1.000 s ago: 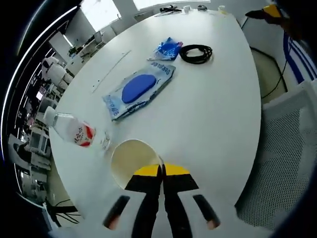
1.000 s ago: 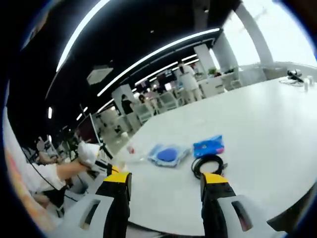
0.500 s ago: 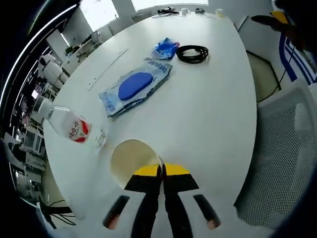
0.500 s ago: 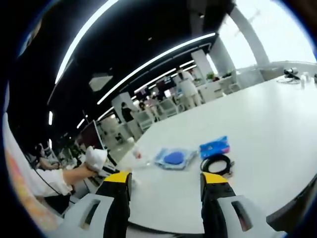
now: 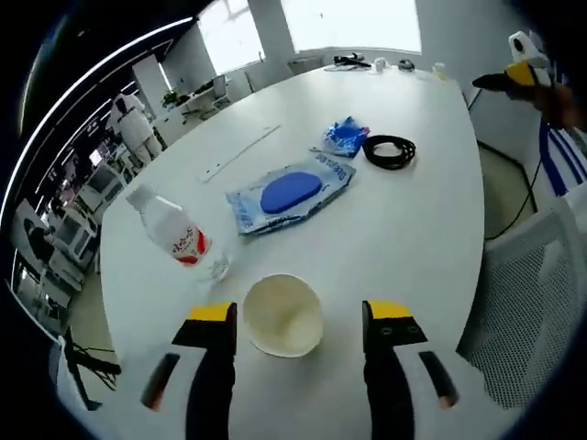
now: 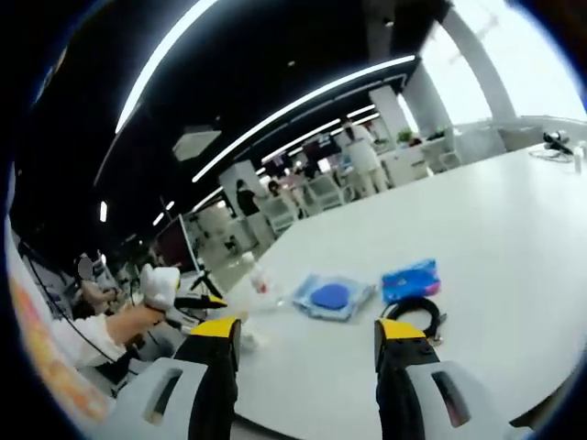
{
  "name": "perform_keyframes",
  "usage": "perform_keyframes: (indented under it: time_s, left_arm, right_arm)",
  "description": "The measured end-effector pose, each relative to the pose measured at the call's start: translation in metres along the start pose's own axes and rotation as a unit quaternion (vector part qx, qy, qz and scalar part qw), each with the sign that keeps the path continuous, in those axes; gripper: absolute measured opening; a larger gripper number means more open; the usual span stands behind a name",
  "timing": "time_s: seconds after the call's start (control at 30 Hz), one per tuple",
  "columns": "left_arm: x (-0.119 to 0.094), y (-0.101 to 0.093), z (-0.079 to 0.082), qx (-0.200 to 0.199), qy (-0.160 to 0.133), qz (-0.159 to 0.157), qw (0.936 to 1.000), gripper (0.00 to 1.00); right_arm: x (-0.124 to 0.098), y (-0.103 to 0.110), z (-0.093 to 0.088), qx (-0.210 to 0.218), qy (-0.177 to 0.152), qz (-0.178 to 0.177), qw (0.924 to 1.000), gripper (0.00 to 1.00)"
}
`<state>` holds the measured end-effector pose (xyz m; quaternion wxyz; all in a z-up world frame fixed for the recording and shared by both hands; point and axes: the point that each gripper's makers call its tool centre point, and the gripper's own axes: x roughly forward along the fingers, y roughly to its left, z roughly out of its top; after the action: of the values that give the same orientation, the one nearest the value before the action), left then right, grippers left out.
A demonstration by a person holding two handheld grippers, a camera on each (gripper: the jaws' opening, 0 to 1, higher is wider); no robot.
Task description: Arrange the tabletop items into an orderly group along one side of the table until the central work area is clear of visible clutter.
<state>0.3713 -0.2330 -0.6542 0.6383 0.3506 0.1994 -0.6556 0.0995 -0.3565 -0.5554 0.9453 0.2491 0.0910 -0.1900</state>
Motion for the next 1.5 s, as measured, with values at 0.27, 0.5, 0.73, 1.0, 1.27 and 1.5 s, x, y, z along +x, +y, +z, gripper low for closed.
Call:
perform_keyframes:
  time_s: [0.27,0.5,0.73,1.0,1.27,1.5]
  left_arm:
    - [-0.026,0.014,0.008,-0.118,-0.06,0.051,0.9899,0.93]
    - [-0.039,0.01,0.006,-0.175,-0.069,0.067,0.98,0.92]
    - [-0.037,0.014,0.015,-0.183,-0.063,0.078,0.9779,0.89]
    - [-0.028,0.018,0.031,-0.198,-0.065,0.077,0.975,0.79]
    - [0.008,0.02,0.06,-0.195,-0.057,0.053,0.9777,0.69]
    - [0.047,0.028,0.073,-0.192,-0.033,0.036,0.9801,0.64]
  right_arm:
    - [0.028,-0.014,0.001,0.016,0.05,0.026,0.9983,0.7]
    - [0.038,-0.031,0.0,0.038,0.08,0.038,0.9953,0.71]
    - [0.049,-0.049,0.01,0.067,0.08,0.049,0.9934,0.69]
    - [0.051,-0.061,0.012,0.071,0.09,0.055,0.9919,0.67]
    - [0.061,-0.062,-0.005,0.062,0.126,0.056,0.9886,0.62]
    - [0.072,-0.061,-0.015,0.069,0.144,0.059,0.9854,0.56]
